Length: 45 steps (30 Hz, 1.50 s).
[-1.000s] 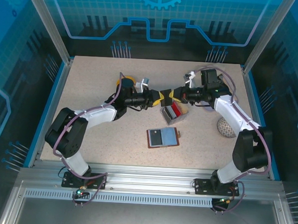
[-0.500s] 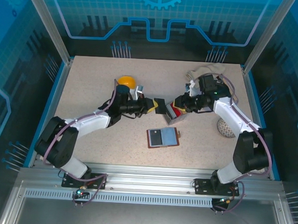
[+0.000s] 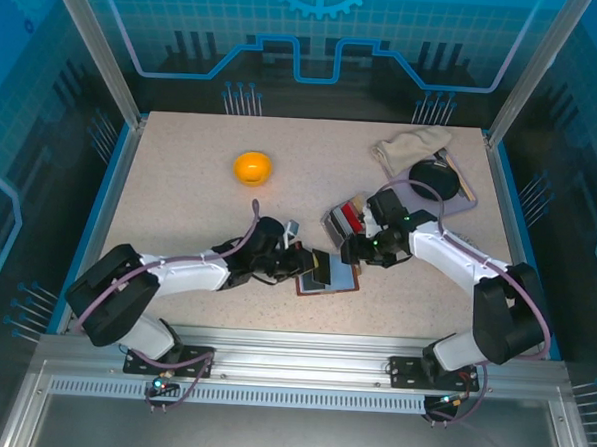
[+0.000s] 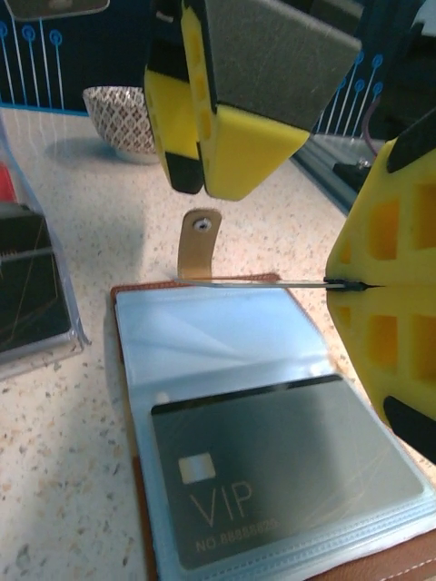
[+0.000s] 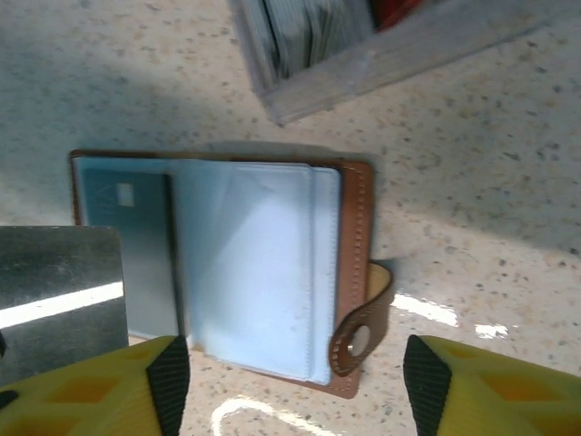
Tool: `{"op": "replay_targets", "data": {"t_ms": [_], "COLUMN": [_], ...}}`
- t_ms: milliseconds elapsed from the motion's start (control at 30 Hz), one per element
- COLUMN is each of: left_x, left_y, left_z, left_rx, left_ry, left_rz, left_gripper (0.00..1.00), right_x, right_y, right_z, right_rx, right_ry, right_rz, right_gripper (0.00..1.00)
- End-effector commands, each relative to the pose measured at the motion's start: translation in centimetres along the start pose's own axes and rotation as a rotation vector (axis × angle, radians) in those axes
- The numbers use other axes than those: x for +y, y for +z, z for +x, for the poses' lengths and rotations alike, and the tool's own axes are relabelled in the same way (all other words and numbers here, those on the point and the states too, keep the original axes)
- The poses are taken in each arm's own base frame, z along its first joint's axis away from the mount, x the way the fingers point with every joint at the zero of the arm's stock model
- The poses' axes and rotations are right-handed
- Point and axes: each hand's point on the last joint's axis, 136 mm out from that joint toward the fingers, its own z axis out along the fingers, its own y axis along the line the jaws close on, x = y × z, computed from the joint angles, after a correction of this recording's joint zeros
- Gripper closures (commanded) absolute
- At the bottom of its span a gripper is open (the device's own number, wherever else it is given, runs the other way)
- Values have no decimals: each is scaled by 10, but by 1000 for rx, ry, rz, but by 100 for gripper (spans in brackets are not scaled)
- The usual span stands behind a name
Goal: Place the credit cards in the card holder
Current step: Insert the credit card into the card slot.
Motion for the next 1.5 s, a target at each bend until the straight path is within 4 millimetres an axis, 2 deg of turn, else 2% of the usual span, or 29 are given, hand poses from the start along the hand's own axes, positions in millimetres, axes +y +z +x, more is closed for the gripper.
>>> {"op": "replay_targets", "data": {"t_ms": [0, 167, 333, 567, 600, 867, 1467], "left_x": [13, 22, 26, 35, 37, 45, 45], "left_y": [9, 16, 16, 22, 23, 28, 44], "left_z": [-5, -2, -3, 0, 0, 2, 7], "left_rx": [-58, -61, -78, -68, -70, -68, -52], "left_ry": [22, 31, 45, 38, 38, 30, -50], "left_rz": [-35, -76, -89, -111, -119, -129, -42], "left_gripper": [100, 100, 100, 100, 100, 99, 99], "right_x": [-15, -9, -15, -19, -24, -28, -25], "right_y": [13, 31, 43, 53, 58, 62, 67], "right_z": [4, 3, 3, 5, 15, 23, 34], "right_rx": [20, 49, 59, 73, 94, 106, 133], "right_ry": [-39, -53, -42, -22, -12, 11, 50], "right_rz": [88, 36, 47, 24, 33, 29, -12], "right_gripper": [30, 34, 37, 56, 58, 70, 71]}}
